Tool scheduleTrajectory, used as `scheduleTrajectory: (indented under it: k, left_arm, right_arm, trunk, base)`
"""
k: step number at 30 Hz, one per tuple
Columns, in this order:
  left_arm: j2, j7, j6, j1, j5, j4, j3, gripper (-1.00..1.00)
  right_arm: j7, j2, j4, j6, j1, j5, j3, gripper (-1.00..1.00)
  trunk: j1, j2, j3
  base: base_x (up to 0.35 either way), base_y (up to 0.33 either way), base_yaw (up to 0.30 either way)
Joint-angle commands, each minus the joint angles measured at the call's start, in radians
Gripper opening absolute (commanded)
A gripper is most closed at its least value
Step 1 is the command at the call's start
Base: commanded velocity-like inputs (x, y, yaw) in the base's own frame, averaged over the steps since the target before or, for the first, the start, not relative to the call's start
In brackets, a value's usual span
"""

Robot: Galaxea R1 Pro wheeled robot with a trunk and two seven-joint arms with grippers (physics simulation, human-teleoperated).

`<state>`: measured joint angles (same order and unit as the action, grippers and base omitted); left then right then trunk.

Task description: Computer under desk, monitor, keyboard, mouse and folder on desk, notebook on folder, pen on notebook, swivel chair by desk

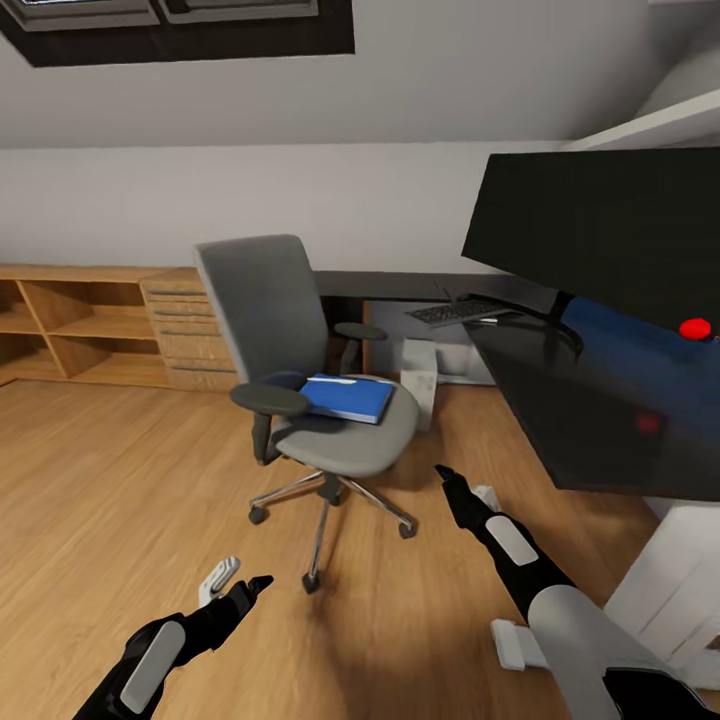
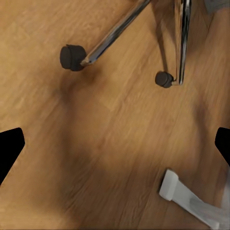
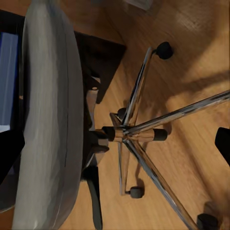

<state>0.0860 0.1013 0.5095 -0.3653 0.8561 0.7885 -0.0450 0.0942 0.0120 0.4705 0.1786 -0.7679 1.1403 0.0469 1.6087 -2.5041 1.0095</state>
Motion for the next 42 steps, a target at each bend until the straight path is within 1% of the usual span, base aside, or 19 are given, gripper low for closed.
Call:
scheduleTrajectory:
  k: [1,9,13,16,17,18,22,24,30,36,42]
  left_arm:
    - [0.0,0.003,0.006,0.0,0.002,0.0,-0.003,1.0]
    - [-0.001,0.003,0.006,0.0,-0.002,0.0,-0.003,1.0]
    - [-0.002,0.003,0.006,0.0,-0.003,0.0,-0.002,1.0]
    - [-0.006,0.002,0.006,0.0,-0.007,0.001,0.004,1.0]
    - [-0.007,0.002,0.006,0.0,-0.008,0.001,0.004,1.0]
    - [-0.007,0.002,0.006,0.0,-0.008,0.001,0.005,1.0]
    - [-0.007,0.002,0.006,0.0,-0.009,0.001,0.005,1.0]
    - [-0.007,0.001,0.006,0.0,-0.01,0.001,0.006,1.0]
    - [-0.004,0.0,0.007,0.0,-0.011,0.001,0.005,1.0]
    - [-0.002,0.002,0.008,0.0,-0.011,0.001,0.001,1.0]
    - [0.0,-0.002,0.008,0.0,-0.012,0.001,-0.001,1.0]
  right_arm:
    - [0.002,0.001,0.0,0.005,-0.001,0.006,0.005,1.0]
    - [0.006,0.0,0.0,0.005,-0.001,0.007,0.005,1.0]
    - [0.004,0.0,0.0,0.005,-0.001,0.007,0.005,1.0]
    - [-0.003,0.0,0.0,0.004,-0.001,0.007,0.008,1.0]
    - [-0.003,0.0,0.0,0.004,-0.001,0.007,0.011,1.0]
    - [-0.005,0.002,0.0,0.003,-0.001,0.006,0.043,1.0]
    - [-0.005,0.001,0.0,0.003,-0.001,0.006,0.063,1.0]
    - [-0.006,-0.001,0.0,-0.008,-0.001,0.005,0.073,1.0]
    - [-0.008,-0.002,0.0,-0.042,-0.001,0.006,0.081,1.0]
    - [-0.007,-0.002,0.0,-0.051,-0.001,0.006,0.083,1.0]
    - [-0.007,-0.001,0.0,-0.055,-0.001,0.006,0.083,1.0]
  trunk:
    - [0.0,0.0,0.001]
    - [0.0,0.0,0.0]
    - [0.0,0.0,0.0]
    - [0.0,0.0,-0.001]
    - [0.0,0.0,-0.001]
    - [0.0,0.0,-0.001]
    - [0.0,0.0,-0.001]
    - [0.0,0.0,-0.001]
    - [0.0,0.0,-0.001]
    - [0.0,0.0,-0.001]
    - [0.0,0.0,-0.001]
  base:
    - [0.053,0.261,-0.087]
    - [0.092,0.274,-0.058]
    - [0.112,0.278,-0.129]
    - [0.22,0.236,-0.252]
    - [0.233,0.227,-0.267]
    - [0.249,0.217,-0.286]
    - [0.233,0.198,-0.233]
    - [0.092,0.077,-0.081]
    - [0.04,0.034,-0.035]
    - [0.037,0.016,-0.012]
    - [0.206,0.075,-0.003]
